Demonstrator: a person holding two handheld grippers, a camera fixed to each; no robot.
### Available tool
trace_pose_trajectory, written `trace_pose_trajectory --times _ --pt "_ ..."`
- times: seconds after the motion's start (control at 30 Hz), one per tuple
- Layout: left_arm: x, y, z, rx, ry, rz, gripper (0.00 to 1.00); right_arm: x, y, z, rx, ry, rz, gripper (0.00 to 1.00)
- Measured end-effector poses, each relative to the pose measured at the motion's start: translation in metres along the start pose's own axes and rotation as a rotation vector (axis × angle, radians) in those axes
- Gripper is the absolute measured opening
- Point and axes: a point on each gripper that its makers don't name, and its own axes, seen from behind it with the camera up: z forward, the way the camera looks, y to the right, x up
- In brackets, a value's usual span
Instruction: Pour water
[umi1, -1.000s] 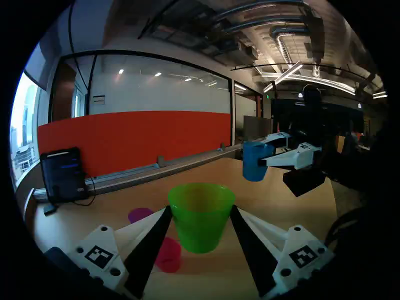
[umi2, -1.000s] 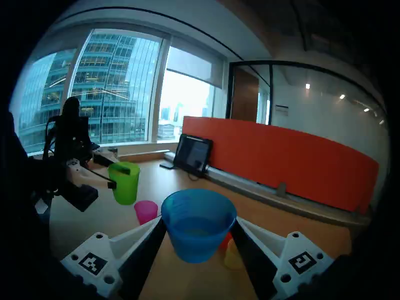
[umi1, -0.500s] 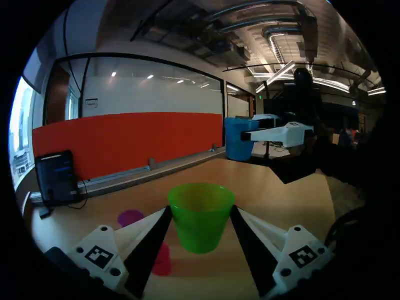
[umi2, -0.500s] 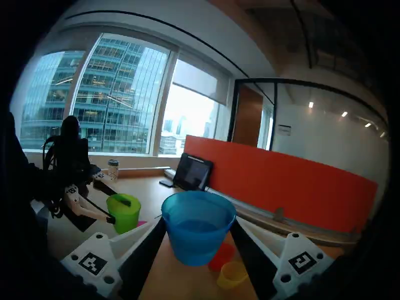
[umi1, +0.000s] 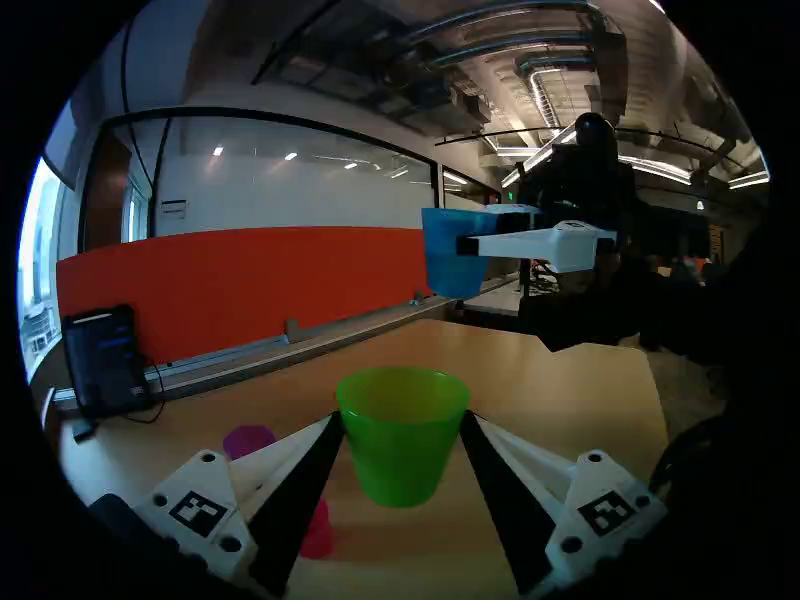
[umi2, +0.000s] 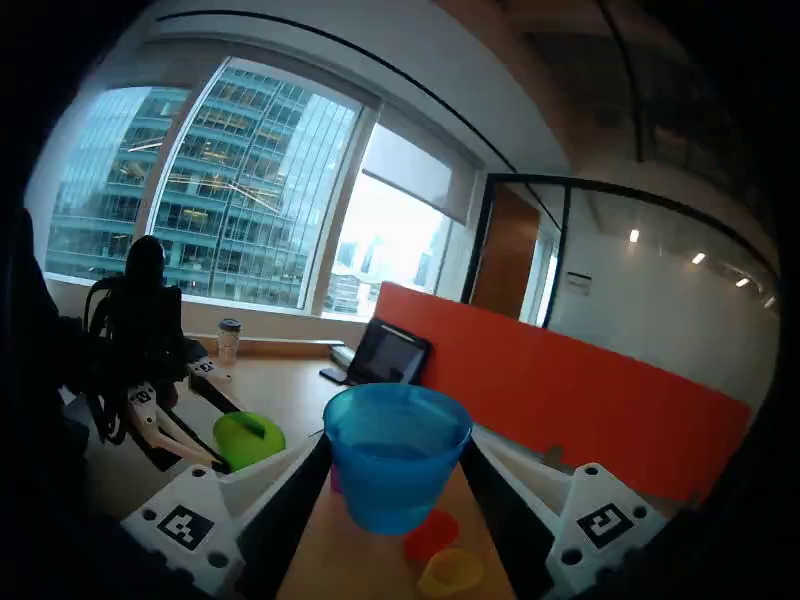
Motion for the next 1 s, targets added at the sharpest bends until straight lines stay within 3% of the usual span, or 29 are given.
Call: trace_pose_trajectory --times 0.47,1.0 --pt "-0.003 0.000 0.013 -0.027 -0.004 -0.018 0.85 0.031 0.004 0.013 0.002 0.020 -0.137 0.90" --pt "0.001 0.010 0.013 -0.069 0.011 -0.032 0.84 0.057 0.010 0.030 -0.011 0.038 -0.359 0.90"
